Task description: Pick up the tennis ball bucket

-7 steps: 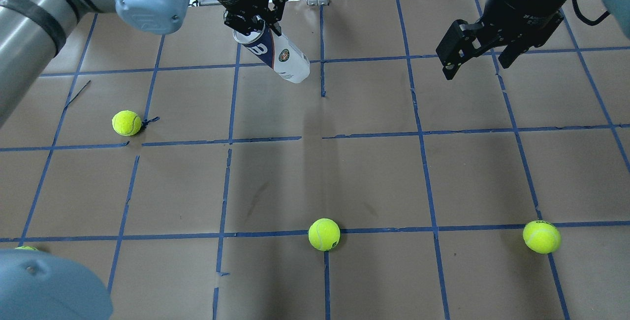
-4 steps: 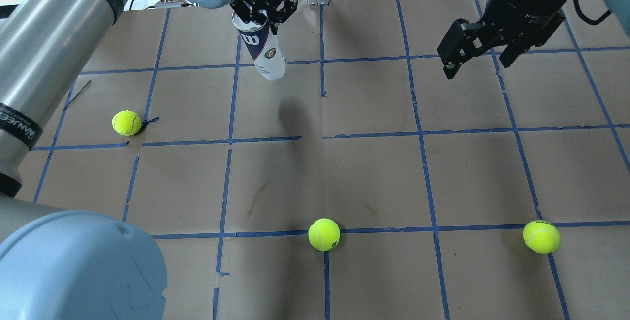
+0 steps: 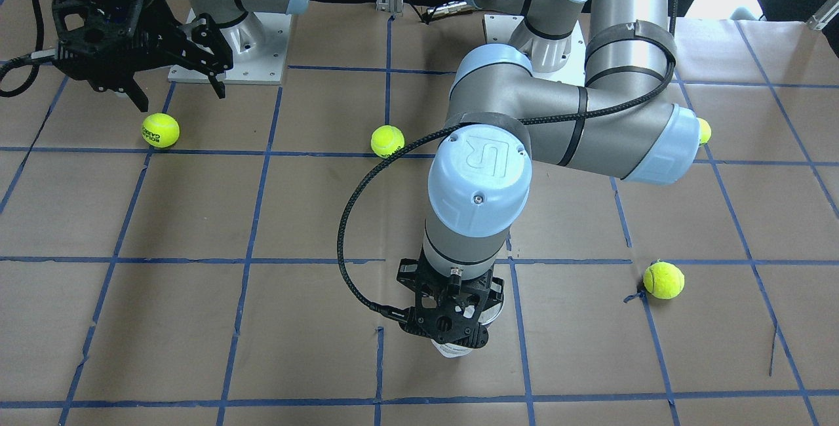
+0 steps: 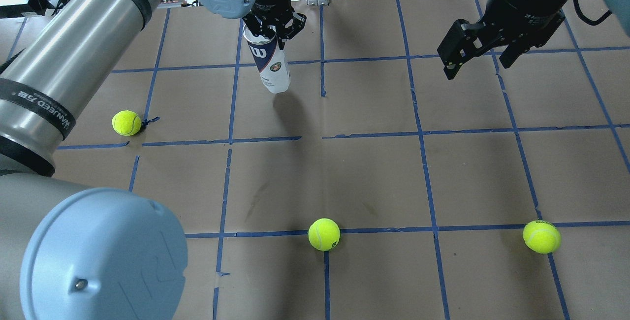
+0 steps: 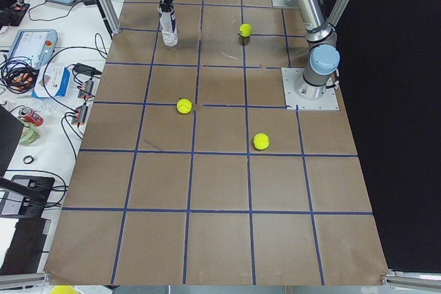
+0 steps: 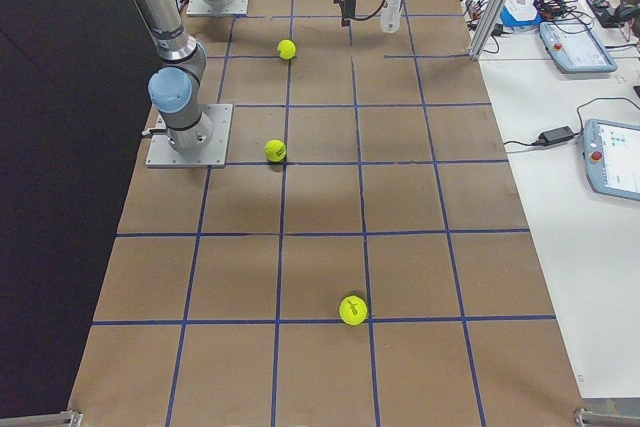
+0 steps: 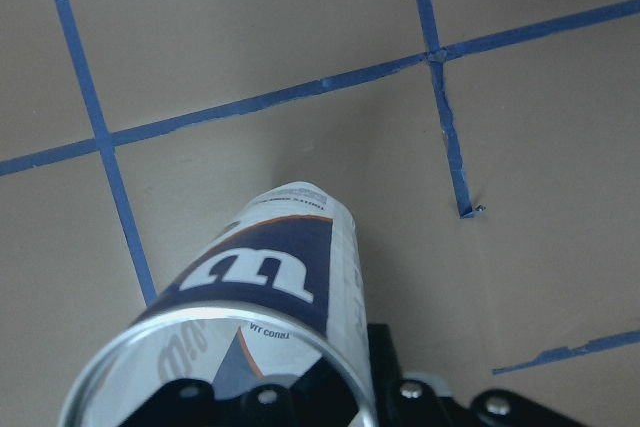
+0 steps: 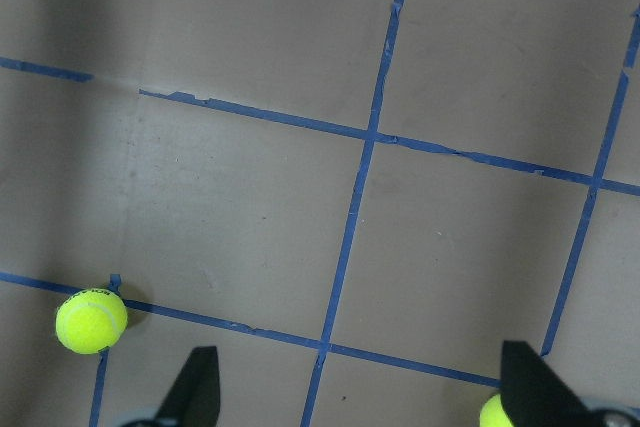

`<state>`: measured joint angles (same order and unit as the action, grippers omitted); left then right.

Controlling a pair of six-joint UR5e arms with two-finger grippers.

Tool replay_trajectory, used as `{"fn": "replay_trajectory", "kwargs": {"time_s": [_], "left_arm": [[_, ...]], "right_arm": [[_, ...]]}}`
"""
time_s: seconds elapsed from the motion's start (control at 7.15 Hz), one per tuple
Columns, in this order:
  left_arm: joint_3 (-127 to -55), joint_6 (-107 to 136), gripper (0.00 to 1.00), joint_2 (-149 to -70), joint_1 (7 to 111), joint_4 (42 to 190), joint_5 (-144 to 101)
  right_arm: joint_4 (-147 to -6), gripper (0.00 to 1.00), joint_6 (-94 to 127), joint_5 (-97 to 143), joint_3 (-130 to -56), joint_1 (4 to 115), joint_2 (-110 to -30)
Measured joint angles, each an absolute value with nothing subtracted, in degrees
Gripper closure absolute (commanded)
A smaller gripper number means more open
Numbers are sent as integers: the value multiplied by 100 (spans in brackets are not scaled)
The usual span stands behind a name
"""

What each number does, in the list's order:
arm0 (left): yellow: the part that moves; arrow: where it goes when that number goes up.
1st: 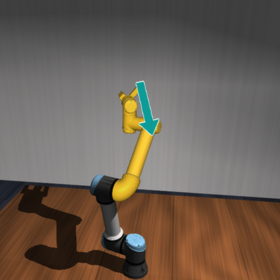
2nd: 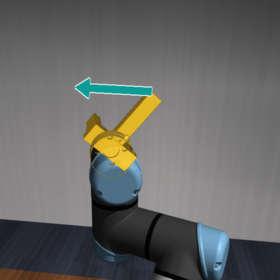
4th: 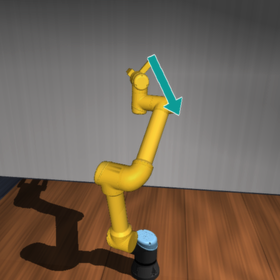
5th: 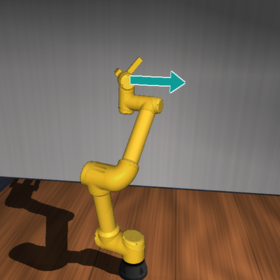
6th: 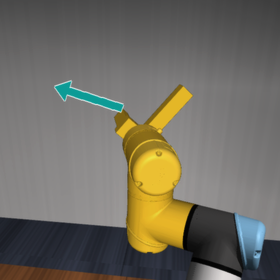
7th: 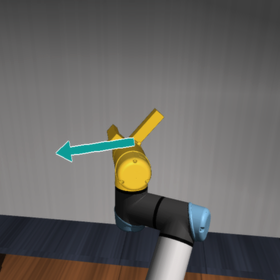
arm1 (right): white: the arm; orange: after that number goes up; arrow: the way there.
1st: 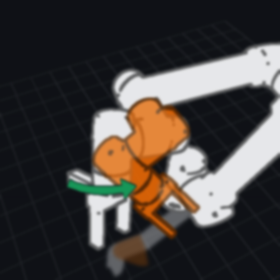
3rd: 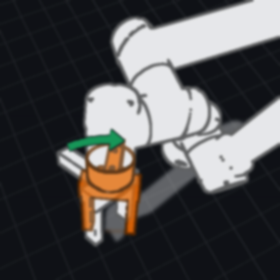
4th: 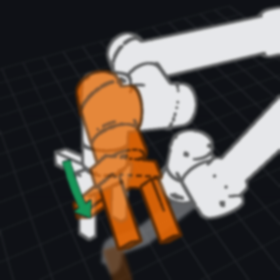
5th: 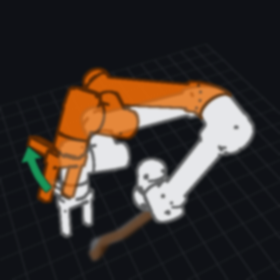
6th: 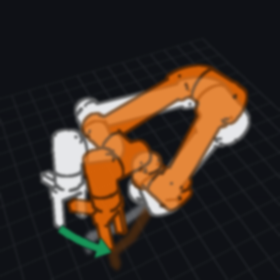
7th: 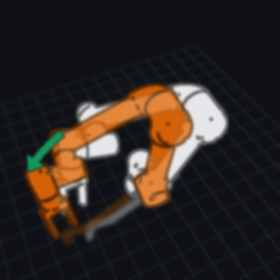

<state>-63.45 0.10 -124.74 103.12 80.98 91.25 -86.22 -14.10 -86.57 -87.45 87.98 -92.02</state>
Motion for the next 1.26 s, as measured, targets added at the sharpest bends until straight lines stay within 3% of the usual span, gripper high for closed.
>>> {"fn": "replay_trajectory", "kwargs": {"time_s": [0.14,0.42,0.56,0.84,1.26], "left_arm": [[-6404,23,49,-12500,10313,8080,9125],[-6466,40,9,-12507,10323,8070,9140],[-6458,50,1,-12491,10325,8076,9143],[-6426,59,0,-12225,10327,8129,9141],[-6662,106,0,-11170,10129,8672,9142]], "right_arm": [[-8622,0,-1409,-8657,-8745,8795,-9202],[-8574,0,-1387,-8678,-8735,8800,-9217],[-8399,0,-1271,-8714,-8711,8811,-9247],[-8110,0,-529,-8720,-8656,8834,-9323],[-8069,0,-245,-8712,-8643,8828,-9342]]}}
